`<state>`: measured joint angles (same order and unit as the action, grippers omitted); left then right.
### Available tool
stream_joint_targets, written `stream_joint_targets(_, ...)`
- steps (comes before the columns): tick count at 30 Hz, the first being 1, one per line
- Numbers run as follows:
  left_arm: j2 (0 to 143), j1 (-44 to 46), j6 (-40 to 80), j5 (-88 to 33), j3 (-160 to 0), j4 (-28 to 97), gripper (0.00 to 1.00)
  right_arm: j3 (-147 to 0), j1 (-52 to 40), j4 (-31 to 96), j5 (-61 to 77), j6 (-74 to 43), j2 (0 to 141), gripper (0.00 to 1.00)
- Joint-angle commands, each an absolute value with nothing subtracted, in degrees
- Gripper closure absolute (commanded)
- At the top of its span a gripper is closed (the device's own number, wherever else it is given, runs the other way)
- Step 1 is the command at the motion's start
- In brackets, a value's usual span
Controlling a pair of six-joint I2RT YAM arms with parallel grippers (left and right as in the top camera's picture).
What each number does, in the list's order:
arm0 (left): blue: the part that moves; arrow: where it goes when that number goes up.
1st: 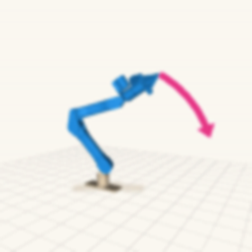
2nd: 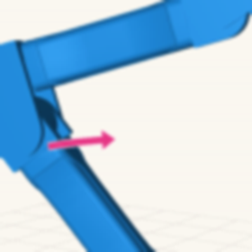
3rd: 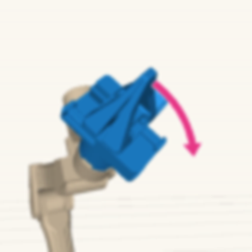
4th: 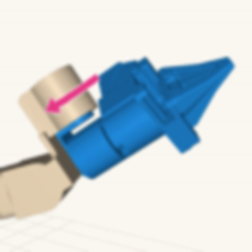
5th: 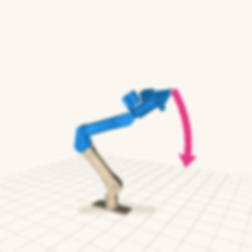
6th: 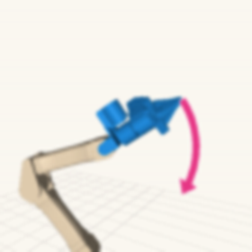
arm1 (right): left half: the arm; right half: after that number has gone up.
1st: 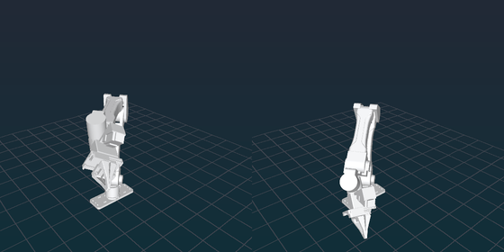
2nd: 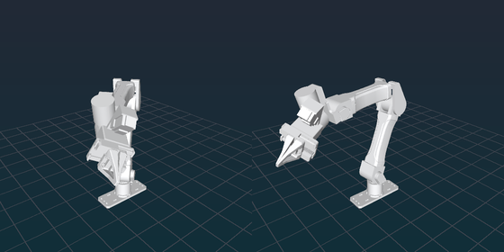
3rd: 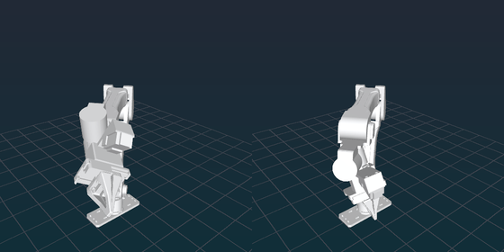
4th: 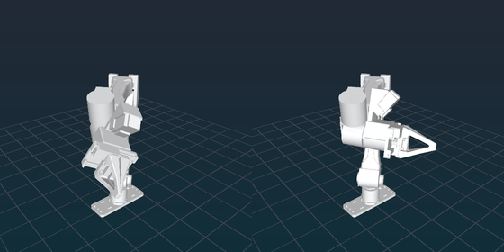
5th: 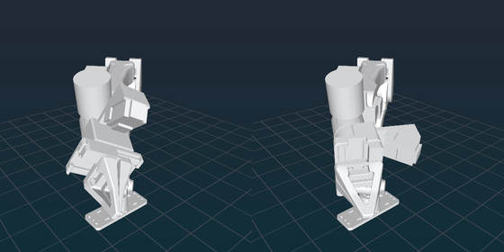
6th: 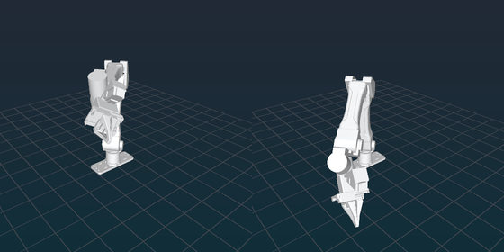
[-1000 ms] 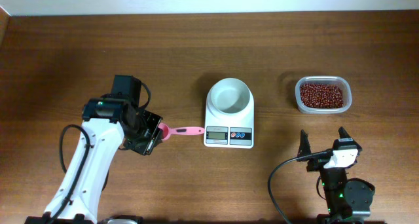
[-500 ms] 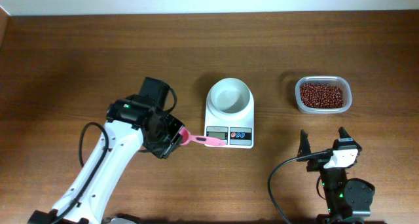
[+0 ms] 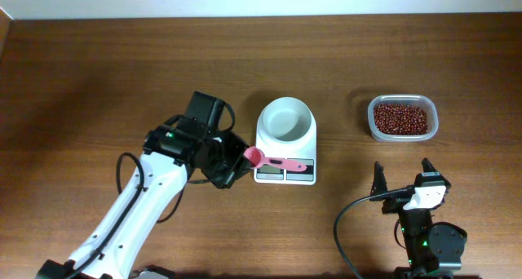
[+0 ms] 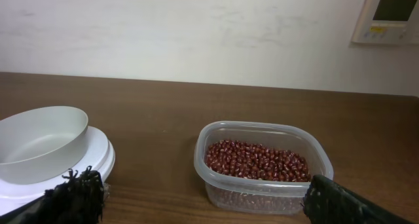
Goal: Scoop and weigh 50g on scale
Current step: 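Carry the pink scoop right, holding it above the scale front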
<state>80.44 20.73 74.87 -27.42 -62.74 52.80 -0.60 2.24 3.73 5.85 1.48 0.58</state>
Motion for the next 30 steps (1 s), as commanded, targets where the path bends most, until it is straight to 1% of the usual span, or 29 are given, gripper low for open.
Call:
stream_joint_targets(1, 79.64, 23.68, 87.13, -19.49, -63.48, 52.42, 1.00, -0.32, 1.93, 4.12, 5.78, 1.21, 0.21, 0.01)
stream_joint_targets(5, 79.64, 27.94, 88.31, -10.96, -63.48, 50.46, 1.00, -0.32, 1.93, 4.12, 5.78, 1.21, 0.21, 0.01)
stream_joint_targets(9, 79.64, 33.01, 88.29, 0.43, -63.48, 44.58, 1.00, -0.32, 1.93, 4.12, 5.78, 1.19, 0.21, 0.01)
stream_joint_targets(19, 79.70, 36.40, 87.96, 1.32, -63.48, 44.64, 1.00, -0.32, 1.93, 3.57, 4.99, 1.67, 0.19, 0.01)
stream_joint_targets(23, 79.70, 36.40, 82.35, 1.30, -63.48, 44.64, 1.00, -0.32, 1.93, 4.08, 5.56, 1.61, 0.21, 0.01)
stream_joint_targets(26, 79.70, 36.38, 82.13, 1.32, -63.48, 45.95, 1.00, -0.32, 1.93, 4.08, 6.00, -4.54, 0.21, 0.01)
stream_joint_targets(28, 79.70, 36.38, 82.17, 1.32, -63.48, 45.87, 1.00, -0.32, 1.93, 4.08, 6.24, -16.80, 0.21, 0.01)
stream_joint_targets(30, 79.70, 36.38, 82.15, 1.30, -63.48, 45.93, 1.00, -0.32, 1.93, 3.81, 9.50, -29.39, 0.21, 0.01)
